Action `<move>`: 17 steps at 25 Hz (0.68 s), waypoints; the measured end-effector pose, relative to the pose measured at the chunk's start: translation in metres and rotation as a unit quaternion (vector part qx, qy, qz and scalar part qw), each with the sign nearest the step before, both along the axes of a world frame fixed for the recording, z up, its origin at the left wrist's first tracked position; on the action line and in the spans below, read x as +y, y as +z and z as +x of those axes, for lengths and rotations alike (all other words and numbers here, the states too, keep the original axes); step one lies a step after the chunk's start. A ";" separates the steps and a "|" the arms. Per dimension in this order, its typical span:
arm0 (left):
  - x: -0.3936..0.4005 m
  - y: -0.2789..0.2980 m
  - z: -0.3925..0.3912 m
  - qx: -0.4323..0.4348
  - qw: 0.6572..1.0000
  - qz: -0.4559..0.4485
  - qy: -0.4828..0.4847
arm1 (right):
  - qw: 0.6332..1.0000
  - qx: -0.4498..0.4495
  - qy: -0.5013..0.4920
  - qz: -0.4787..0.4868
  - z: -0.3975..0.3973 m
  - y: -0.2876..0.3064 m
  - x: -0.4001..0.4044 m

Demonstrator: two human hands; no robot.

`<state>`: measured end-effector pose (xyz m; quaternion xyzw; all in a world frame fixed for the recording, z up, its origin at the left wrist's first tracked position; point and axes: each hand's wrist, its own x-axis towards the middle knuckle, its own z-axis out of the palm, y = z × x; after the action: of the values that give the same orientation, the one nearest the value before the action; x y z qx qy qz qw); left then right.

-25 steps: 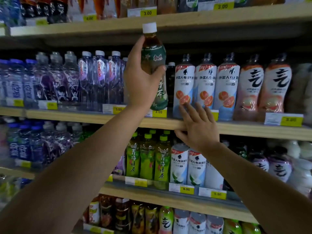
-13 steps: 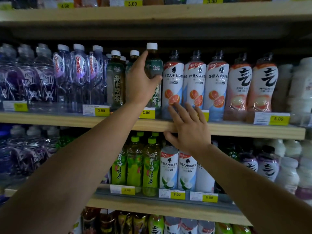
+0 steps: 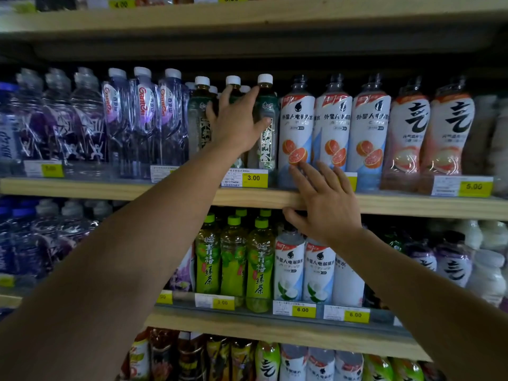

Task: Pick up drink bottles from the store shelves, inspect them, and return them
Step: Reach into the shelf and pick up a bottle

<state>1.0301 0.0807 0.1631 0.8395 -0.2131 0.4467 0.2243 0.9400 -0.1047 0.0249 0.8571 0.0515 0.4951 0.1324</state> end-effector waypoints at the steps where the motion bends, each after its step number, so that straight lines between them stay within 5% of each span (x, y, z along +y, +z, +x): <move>1: 0.000 -0.001 0.002 -0.004 1.000 0.008 0.006 | 1.000 0.003 0.000 0.003 0.000 0.000 0.001; 17: 0.031 -0.036 -0.003 -0.068 0.995 0.045 -0.062 | 0.995 0.074 -0.022 0.055 -0.017 0.005 0.027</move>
<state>1.0268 0.1116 0.1274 0.8016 -0.2994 0.4779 0.1984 0.9235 -0.0779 0.0296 0.8984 0.0150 0.4291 0.0922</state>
